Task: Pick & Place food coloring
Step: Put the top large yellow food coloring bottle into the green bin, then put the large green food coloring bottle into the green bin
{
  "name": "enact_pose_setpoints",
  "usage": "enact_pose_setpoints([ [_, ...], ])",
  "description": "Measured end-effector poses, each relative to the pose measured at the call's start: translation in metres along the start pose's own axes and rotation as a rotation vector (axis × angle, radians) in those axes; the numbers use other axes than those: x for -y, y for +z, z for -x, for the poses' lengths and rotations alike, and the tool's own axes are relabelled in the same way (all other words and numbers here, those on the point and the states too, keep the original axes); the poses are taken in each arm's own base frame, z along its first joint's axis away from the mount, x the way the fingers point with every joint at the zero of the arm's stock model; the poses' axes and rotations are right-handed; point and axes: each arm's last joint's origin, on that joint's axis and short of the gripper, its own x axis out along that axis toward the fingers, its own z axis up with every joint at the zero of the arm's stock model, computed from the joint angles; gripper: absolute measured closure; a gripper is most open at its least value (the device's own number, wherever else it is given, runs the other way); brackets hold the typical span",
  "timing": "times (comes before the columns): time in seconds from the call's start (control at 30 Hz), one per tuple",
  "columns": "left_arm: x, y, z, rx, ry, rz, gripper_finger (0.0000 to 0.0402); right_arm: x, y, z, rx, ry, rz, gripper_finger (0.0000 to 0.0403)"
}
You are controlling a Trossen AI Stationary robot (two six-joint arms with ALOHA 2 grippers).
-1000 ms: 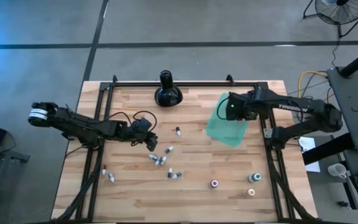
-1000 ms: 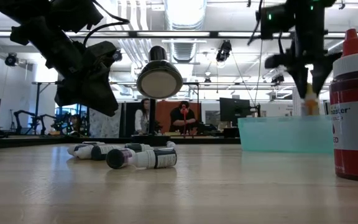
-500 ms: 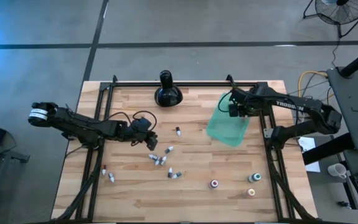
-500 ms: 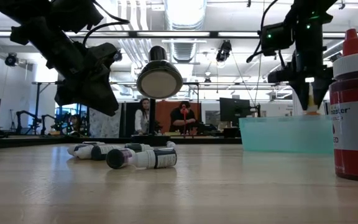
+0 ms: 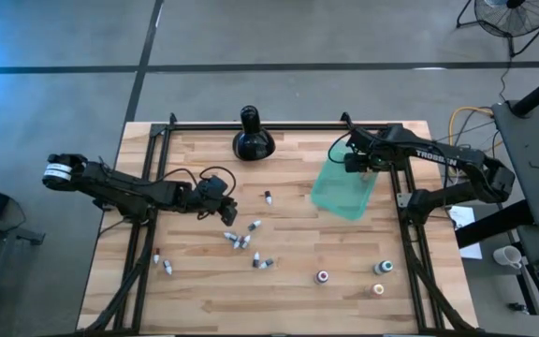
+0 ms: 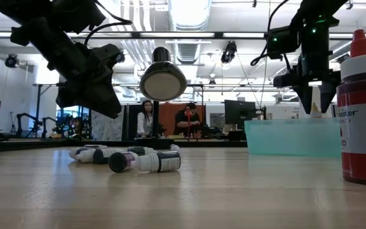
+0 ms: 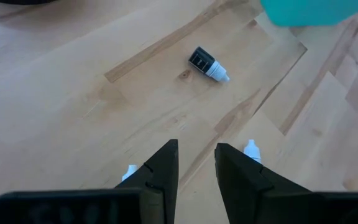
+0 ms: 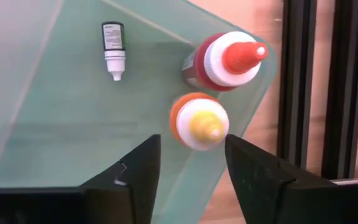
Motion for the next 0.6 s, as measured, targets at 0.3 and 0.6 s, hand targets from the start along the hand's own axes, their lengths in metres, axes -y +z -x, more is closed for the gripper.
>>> enact_pose_setpoints([
  [0.3,0.0,0.0,0.0,-0.001,0.002,0.007,0.0321,0.008,-0.008,0.008,-0.036,-0.002,0.057,0.0205],
  [0.6,-0.001,-0.001,0.0,-0.005,0.007,0.02,0.0321,0.012,-0.048,0.046,-0.074,0.28,0.2,0.0202],
])
